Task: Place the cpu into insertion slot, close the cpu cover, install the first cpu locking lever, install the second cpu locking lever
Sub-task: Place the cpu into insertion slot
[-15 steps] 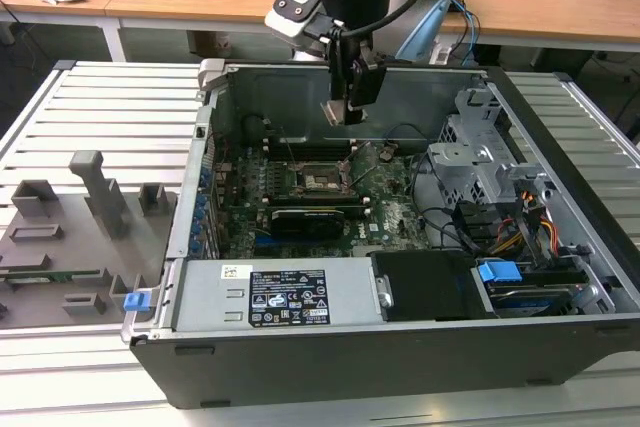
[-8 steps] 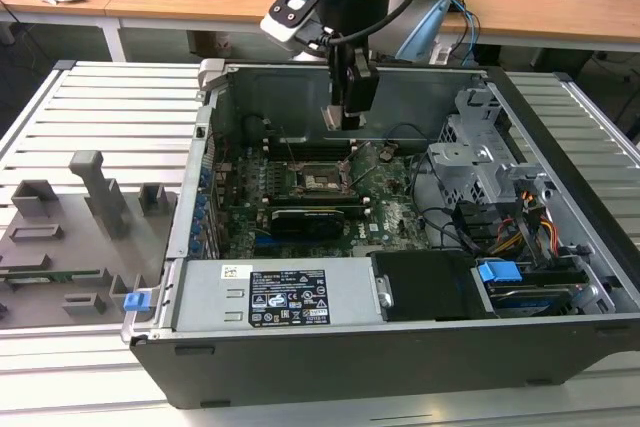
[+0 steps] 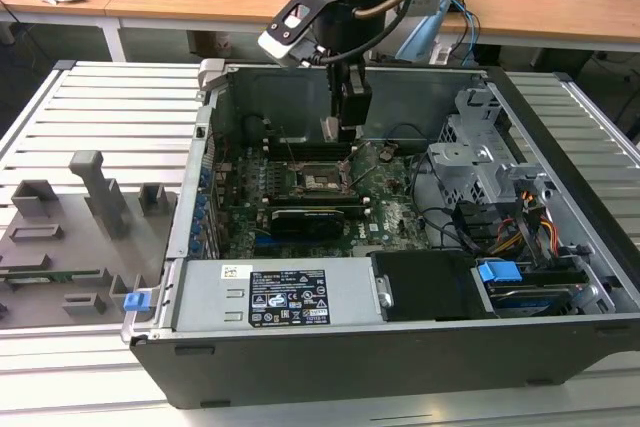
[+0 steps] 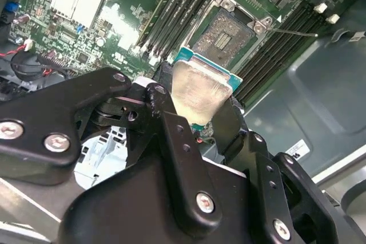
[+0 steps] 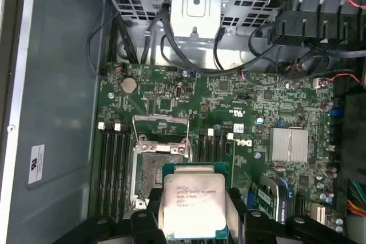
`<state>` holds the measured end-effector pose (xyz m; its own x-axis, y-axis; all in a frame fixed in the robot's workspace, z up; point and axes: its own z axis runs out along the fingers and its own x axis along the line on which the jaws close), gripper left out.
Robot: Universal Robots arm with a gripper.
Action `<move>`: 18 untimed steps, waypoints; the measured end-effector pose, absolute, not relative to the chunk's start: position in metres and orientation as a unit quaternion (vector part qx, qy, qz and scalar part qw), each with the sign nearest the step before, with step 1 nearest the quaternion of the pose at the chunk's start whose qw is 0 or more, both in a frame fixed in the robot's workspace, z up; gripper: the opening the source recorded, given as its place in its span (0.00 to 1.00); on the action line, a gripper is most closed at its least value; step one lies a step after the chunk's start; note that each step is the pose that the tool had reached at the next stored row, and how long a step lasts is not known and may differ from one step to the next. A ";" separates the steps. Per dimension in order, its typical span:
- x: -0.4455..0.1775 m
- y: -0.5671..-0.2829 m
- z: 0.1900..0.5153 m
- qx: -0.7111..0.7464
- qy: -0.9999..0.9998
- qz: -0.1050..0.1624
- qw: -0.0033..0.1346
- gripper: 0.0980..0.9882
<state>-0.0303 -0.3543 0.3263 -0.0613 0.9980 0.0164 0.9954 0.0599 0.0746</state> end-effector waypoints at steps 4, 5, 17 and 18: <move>-0.030 -0.354 0.319 0.685 0.728 0.033 0.020 0.48; -0.030 -0.354 0.317 0.687 0.725 0.033 0.020 0.48; -0.039 -0.345 0.283 0.700 0.713 0.032 0.021 0.48; -0.039 -0.344 0.280 0.700 0.713 0.032 0.021 0.48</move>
